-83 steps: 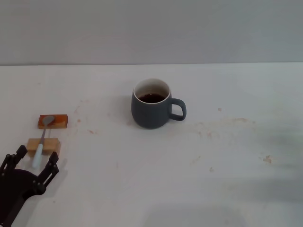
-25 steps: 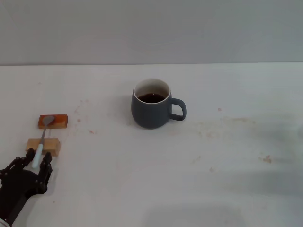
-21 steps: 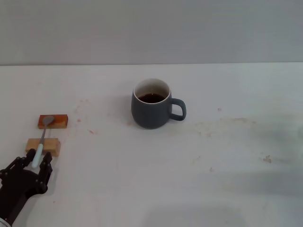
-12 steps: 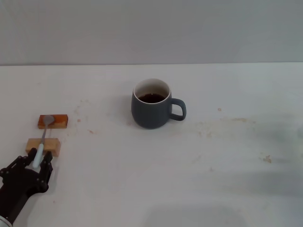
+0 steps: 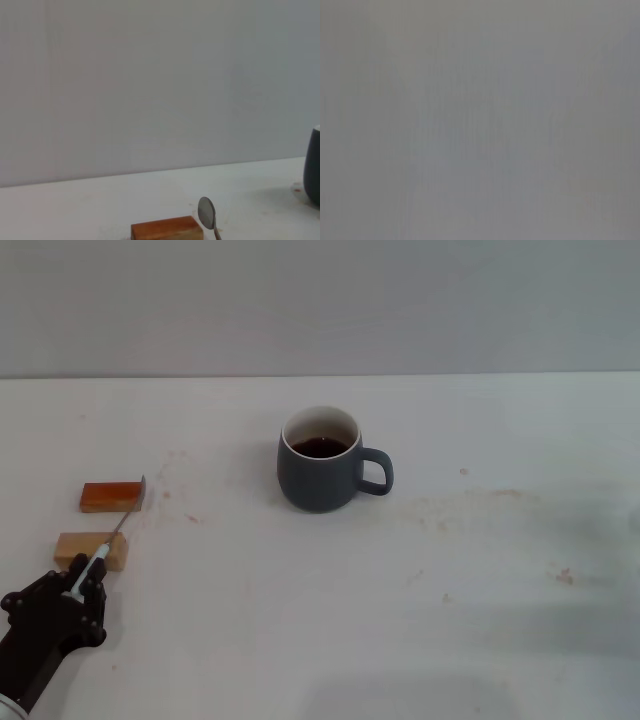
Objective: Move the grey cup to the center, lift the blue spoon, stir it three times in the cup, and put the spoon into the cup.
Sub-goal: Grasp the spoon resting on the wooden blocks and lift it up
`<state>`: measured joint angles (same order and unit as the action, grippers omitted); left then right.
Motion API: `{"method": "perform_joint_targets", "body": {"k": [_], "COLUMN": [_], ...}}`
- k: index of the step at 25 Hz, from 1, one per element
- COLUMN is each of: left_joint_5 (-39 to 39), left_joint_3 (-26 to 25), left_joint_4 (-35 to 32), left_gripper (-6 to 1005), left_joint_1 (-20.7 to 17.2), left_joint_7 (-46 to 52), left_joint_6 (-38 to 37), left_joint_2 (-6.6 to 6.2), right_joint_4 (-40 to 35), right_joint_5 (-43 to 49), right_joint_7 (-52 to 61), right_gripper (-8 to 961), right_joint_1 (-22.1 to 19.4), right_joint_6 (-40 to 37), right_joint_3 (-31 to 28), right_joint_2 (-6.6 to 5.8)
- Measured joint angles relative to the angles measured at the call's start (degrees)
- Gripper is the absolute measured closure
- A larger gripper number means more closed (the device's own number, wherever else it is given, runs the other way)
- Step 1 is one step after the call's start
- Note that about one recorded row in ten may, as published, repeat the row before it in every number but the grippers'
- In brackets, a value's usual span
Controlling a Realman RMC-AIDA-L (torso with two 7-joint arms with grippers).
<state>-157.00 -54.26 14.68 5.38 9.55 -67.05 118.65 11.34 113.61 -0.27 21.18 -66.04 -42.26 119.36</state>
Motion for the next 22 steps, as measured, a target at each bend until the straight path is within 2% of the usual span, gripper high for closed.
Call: {"method": "perform_joint_targets", "body": {"k": [16,20,22], "left_joint_5": [-0.34,-0.55,-1.10], "left_joint_3": [0.52,1.13,1.13], "left_joint_4": [2.56,3.13,4.82], "left_gripper": [859,859,859], "left_joint_1": [-1.76,-1.50,-0.60], "left_joint_7": [-3.70,-3.48,-3.05], "left_joint_6": [-3.50,-3.81,-3.41], "left_joint_2": [-0.14,-0.56,-1.40], "right_joint_4": [0.31,0.57,0.65], "right_joint_5": [0.14,0.14,0.14], "right_joint_7": [0.00,0.00,0.00], "right_gripper": [955,955,955], "right_joint_1": [-0.52,-0.65,-0.67], "right_joint_6": [0.37,0.20,0.10], "right_joint_3": [0.87,0.87,0.87], "right_joint_2": [0.26,0.25,0.24]}}
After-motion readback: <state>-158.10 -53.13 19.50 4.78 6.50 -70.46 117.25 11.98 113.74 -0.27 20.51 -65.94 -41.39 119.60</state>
